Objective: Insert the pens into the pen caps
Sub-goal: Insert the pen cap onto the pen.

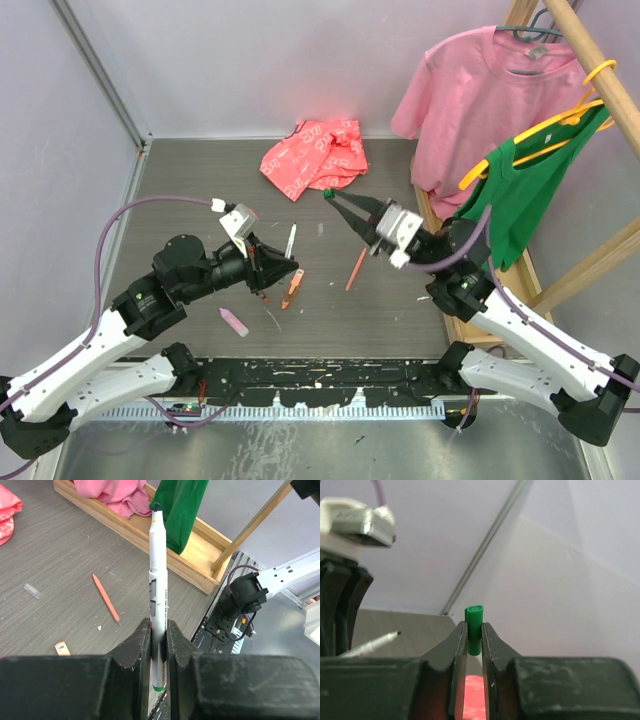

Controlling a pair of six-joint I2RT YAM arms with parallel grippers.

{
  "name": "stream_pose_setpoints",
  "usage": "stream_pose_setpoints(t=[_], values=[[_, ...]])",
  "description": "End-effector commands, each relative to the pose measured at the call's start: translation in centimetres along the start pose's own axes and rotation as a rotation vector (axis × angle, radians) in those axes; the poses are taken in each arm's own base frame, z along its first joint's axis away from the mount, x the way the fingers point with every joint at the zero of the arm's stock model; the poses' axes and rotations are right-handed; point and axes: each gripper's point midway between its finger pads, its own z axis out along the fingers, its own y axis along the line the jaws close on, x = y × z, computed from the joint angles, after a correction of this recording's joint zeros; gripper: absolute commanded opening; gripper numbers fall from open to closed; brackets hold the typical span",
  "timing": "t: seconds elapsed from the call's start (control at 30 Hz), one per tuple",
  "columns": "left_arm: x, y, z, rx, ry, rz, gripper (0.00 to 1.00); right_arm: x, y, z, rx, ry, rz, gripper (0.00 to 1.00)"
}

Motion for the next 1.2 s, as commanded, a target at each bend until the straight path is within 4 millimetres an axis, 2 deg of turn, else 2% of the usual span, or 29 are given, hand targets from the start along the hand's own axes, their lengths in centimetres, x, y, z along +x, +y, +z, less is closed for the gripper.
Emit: stream_pose_setpoints(t=[0.0,0.07,0.17,0.37,0.7,1.17], values=[[-2.6,-1.4,-0.6,0.043,-0.074,0.016,0.00,-3.5,-6.0,0.9,0.315,-0.064,0.552,0.00],[-2.7,-1.4,-0.5,0.047,-0.079,0.015,0.00,-2.9,-5.9,1.7,0.333,-0.013,0.742,0.00],[-3.0,-1.6,-0.3,0.053,-0.085,0.013,0.00,-2.1,-4.5,2.7,0.324,0.038,0.992,0.00],[-3.7,-1.9,0.0,0.066,-0.101,0.016,0.00,-1.7,-2.0,4.0,0.249,0.028,1.224,0.00],[-4.4,-2.2,-0.1,0.077,-0.127,0.014,0.00,0.1,0.9,4.4,0.181,0.078,1.318,0.00],[-4.8,-2.1,0.0,0.069,-0.146,0.008,0.00,0.0,1.8,4.0,0.147,0.083,1.337,0.00]])
